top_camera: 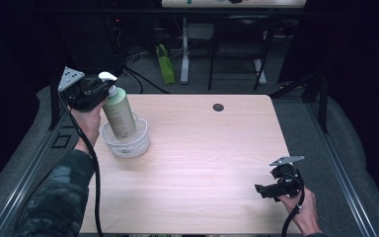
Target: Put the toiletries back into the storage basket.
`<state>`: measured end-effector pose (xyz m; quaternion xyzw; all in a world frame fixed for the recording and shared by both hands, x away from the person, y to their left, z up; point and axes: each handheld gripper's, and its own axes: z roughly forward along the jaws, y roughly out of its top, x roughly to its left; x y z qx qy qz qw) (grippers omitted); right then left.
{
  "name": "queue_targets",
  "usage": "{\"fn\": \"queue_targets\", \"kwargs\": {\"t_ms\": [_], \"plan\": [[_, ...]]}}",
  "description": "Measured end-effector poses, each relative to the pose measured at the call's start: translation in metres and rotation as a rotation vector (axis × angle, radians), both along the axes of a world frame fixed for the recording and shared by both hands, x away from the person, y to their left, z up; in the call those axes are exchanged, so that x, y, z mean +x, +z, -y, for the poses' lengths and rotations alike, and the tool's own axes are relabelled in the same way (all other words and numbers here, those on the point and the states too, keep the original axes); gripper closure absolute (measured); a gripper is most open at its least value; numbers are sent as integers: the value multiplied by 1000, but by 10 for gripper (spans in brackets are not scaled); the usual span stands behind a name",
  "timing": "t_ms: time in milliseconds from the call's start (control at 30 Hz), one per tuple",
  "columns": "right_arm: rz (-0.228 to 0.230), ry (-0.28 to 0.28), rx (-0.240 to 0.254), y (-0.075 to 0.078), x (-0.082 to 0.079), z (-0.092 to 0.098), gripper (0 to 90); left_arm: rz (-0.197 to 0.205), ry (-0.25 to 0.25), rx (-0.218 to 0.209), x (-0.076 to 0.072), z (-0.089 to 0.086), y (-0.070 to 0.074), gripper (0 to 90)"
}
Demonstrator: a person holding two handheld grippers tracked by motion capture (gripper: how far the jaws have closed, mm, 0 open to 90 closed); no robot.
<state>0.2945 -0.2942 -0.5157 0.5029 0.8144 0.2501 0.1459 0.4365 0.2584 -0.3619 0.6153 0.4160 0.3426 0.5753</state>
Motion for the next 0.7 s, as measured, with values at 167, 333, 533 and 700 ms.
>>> {"fn": "queue_targets", "kwargs": {"t_ms": [167, 333, 533, 700], "plan": [[0, 0, 0, 0, 0, 0, 32, -12, 6, -6, 1, -2, -3, 673], [-1, -1, 0, 0, 0, 0, 32, -17, 2, -7, 2, -1, -5, 672], [0, -3, 3, 1, -1, 0, 31, -16, 7, -8, 1, 0, -6, 672], [0, -5, 4, 1, -1, -1, 31, -23, 8, -1, 0, 0, -14, 673]]}}
